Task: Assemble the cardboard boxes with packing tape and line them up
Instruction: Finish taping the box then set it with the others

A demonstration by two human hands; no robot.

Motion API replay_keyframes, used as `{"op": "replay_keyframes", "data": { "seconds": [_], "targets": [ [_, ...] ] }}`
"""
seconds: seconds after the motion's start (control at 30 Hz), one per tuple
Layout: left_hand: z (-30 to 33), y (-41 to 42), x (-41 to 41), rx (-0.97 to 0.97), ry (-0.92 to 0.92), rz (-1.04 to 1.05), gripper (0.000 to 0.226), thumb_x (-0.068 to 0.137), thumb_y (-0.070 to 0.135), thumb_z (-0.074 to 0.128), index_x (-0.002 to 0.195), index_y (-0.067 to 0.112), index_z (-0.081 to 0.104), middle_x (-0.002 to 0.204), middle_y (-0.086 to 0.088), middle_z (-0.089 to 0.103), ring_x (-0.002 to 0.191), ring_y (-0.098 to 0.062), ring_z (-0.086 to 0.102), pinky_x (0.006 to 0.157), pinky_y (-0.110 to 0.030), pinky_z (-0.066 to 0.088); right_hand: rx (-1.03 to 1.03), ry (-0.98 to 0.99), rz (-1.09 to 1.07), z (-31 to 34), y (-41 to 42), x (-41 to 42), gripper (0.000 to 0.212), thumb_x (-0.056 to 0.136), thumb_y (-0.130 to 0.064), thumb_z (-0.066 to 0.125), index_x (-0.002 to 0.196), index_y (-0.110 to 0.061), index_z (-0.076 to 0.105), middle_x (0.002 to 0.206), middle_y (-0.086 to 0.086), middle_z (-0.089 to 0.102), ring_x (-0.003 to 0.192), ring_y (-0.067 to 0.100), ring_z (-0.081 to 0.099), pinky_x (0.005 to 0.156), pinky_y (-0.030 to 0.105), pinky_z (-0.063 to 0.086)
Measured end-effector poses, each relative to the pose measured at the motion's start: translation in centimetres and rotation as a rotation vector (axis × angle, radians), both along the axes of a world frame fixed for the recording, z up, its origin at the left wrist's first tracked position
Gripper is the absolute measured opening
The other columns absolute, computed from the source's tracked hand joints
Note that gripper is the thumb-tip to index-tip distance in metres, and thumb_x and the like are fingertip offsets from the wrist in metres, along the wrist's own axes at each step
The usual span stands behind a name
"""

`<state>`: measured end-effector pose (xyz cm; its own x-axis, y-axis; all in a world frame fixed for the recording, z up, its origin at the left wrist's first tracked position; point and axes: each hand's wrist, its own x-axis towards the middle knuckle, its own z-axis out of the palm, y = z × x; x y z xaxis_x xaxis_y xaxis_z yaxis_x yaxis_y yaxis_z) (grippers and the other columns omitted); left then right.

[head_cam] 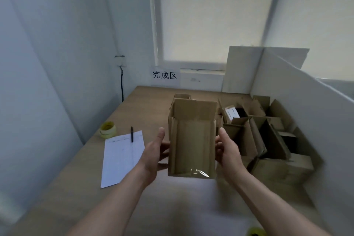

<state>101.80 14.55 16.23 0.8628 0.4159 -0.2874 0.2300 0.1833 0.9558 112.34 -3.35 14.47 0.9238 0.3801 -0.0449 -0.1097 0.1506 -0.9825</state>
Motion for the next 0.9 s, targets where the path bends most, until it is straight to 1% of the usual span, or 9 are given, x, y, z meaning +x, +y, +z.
{"op": "replay_keyframes", "data": {
  "seconds": [0.17, 0.23, 0.3, 0.37, 0.5, 0.57, 0.67, 0.8, 0.9],
  "targets": [
    [-2.3, 1.3, 0.0, -0.092, -0.06, -0.046, 0.041, 0.079, 0.035, 0.077, 0.103, 0.006, 0.062, 0.105, -0.011, 0.071, 0.109, -0.033, 0.064, 0.098, -0.064, 0.045, -0.026, 0.079, 0.158, -2.0, -0.5, 0.9, 0.081, 0.065, -0.066, 0.067, 0.122, -0.01, 0.057, 0.097, 0.002, 0.071, 0.088, 0.023, 0.066, 0.075, 0.036, 0.054],
    [-4.0, 2.2, 0.3, -0.158, -0.062, -0.089, 0.04, 0.082, 0.012, 0.074, 0.12, 0.008, 0.059, 0.114, -0.012, 0.069, 0.112, -0.035, 0.063, 0.097, -0.063, 0.046, -0.018, 0.149, 0.235, -2.7, -0.4, 1.4, 0.084, 0.062, -0.047, 0.072, 0.139, -0.022, 0.047, 0.123, 0.002, 0.067, 0.111, 0.025, 0.064, 0.092, 0.042, 0.051],
    [-5.3, 3.2, 1.1, -0.229, -0.045, -0.119, 0.042, 0.086, -0.008, 0.058, 0.125, 0.008, 0.058, 0.115, -0.015, 0.068, 0.112, -0.037, 0.062, 0.092, -0.057, 0.052, -0.07, 0.135, 0.303, -2.9, 0.2, 1.4, 0.078, 0.06, -0.029, 0.066, 0.136, -0.027, 0.048, 0.128, 0.0, 0.063, 0.118, 0.024, 0.06, 0.098, 0.043, 0.048],
    [-6.5, 4.2, 2.3, -0.251, -0.009, -0.099, 0.034, 0.09, -0.003, 0.052, 0.121, 0.007, 0.061, 0.117, -0.019, 0.066, 0.11, -0.036, 0.061, 0.086, -0.052, 0.055, -0.156, 0.15, 0.298, -3.7, 1.2, 1.7, 0.072, 0.061, -0.029, 0.06, 0.133, -0.028, 0.053, 0.128, -0.003, 0.063, 0.119, 0.021, 0.057, 0.1, 0.046, 0.045],
    [-8.6, 5.7, 5.0, -0.063, 0.112, -0.191, 0.04, 0.088, 0.03, 0.068, 0.121, 0.012, 0.056, 0.118, -0.013, 0.063, 0.107, -0.024, 0.062, 0.08, -0.04, 0.056, -0.352, 0.187, 0.174, -5.9, 3.4, 3.1, 0.063, 0.073, -0.063, 0.065, 0.122, -0.024, 0.059, 0.121, -0.001, 0.065, 0.113, 0.016, 0.059, 0.098, 0.047, 0.047],
    [-10.1, 6.3, 6.5, 0.119, 0.192, -0.337, 0.072, 0.07, 0.045, 0.083, 0.126, 0.022, 0.043, 0.124, 0.002, 0.059, 0.11, -0.017, 0.061, 0.086, -0.037, 0.055, -0.448, 0.178, 0.109, -7.1, 4.8, 3.6, 0.06, 0.079, -0.057, 0.071, 0.123, -0.02, 0.052, 0.116, -0.003, 0.062, 0.105, 0.013, 0.062, 0.087, 0.037, 0.055],
    [-12.4, 6.1, 8.3, 0.32, 0.308, -0.492, 0.101, 0.05, 0.056, 0.089, 0.129, 0.032, 0.031, 0.125, 0.014, 0.05, 0.116, -0.013, 0.054, 0.097, -0.038, 0.052, -0.574, 0.131, 0.021, -8.5, 6.6, 3.9, 0.066, 0.081, -0.045, 0.075, 0.131, -0.028, 0.037, 0.112, -0.015, 0.052, 0.097, 0.004, 0.057, 0.067, 0.018, 0.05],
    [-15.7, 4.9, 9.7, 0.426, 0.341, -0.506, 0.121, 0.04, 0.058, 0.091, 0.135, 0.046, 0.017, 0.125, 0.013, 0.052, 0.115, -0.013, 0.055, 0.094, -0.041, 0.054, -0.786, 0.091, -0.063, -10.8, 7.9, 4.4, 0.087, 0.074, -0.043, 0.08, 0.142, -0.035, 0.027, 0.12, -0.013, 0.048, 0.111, 0.015, 0.055, 0.086, 0.037, 0.056],
    [-16.3, 4.4, 10.1, 0.455, 0.305, -0.471, 0.112, 0.045, 0.053, 0.086, 0.134, 0.048, 0.018, 0.123, 0.011, 0.054, 0.11, -0.012, 0.057, 0.092, -0.039, 0.055, -0.806, 0.093, -0.068, -11.2, 7.7, 4.8, 0.076, 0.08, -0.035, 0.075, 0.141, -0.036, 0.03, 0.117, -0.014, 0.049, 0.11, 0.015, 0.057, 0.085, 0.036, 0.057]
  ]
}}
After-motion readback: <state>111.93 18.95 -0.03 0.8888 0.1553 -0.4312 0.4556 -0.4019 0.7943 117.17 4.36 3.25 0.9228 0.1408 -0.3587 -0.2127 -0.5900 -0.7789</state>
